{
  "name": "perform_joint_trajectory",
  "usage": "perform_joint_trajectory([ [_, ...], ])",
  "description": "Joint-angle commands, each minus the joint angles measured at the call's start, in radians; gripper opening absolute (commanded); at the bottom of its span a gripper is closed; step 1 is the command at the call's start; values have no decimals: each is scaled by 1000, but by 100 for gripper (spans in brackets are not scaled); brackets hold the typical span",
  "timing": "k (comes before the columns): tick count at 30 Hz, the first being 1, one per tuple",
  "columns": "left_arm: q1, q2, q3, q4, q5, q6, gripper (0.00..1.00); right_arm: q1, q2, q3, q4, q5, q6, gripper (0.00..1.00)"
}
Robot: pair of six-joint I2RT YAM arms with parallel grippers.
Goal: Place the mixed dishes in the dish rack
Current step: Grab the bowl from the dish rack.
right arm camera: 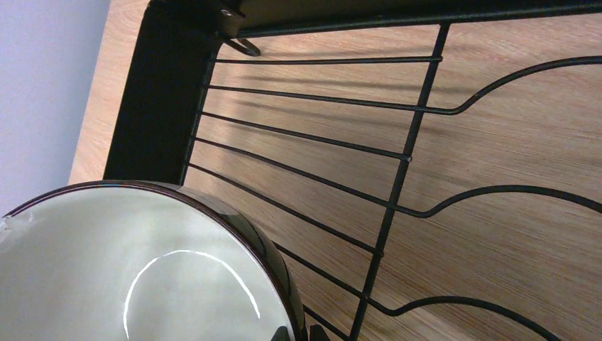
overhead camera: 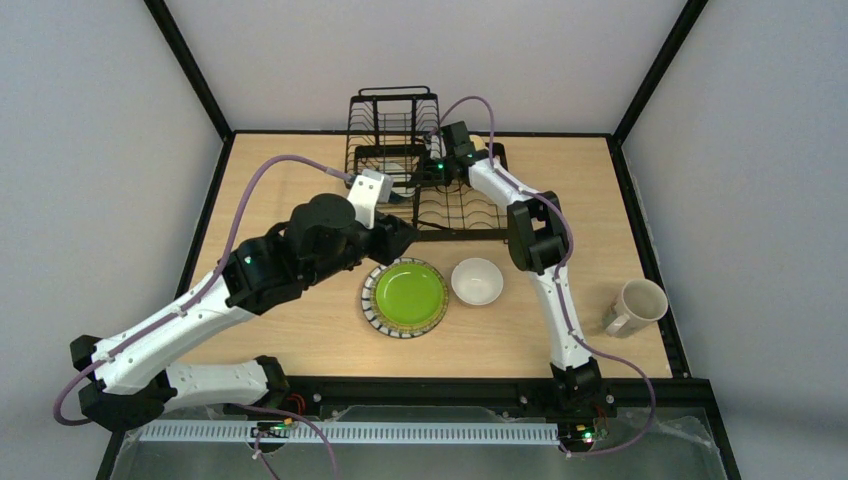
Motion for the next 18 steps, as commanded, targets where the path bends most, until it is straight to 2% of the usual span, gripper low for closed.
perform_joint_trajectory([
  [1, 10, -9, -16, 8, 11, 3, 99, 7, 27, 31, -50, 27, -12, 2],
  [7, 12, -8, -14, 9, 10, 3, 99, 7, 7, 27, -30, 28, -10, 0],
  [18, 13, -4, -11, 18, 10, 5, 99, 8, -85, -31, 105, 58, -2, 0],
])
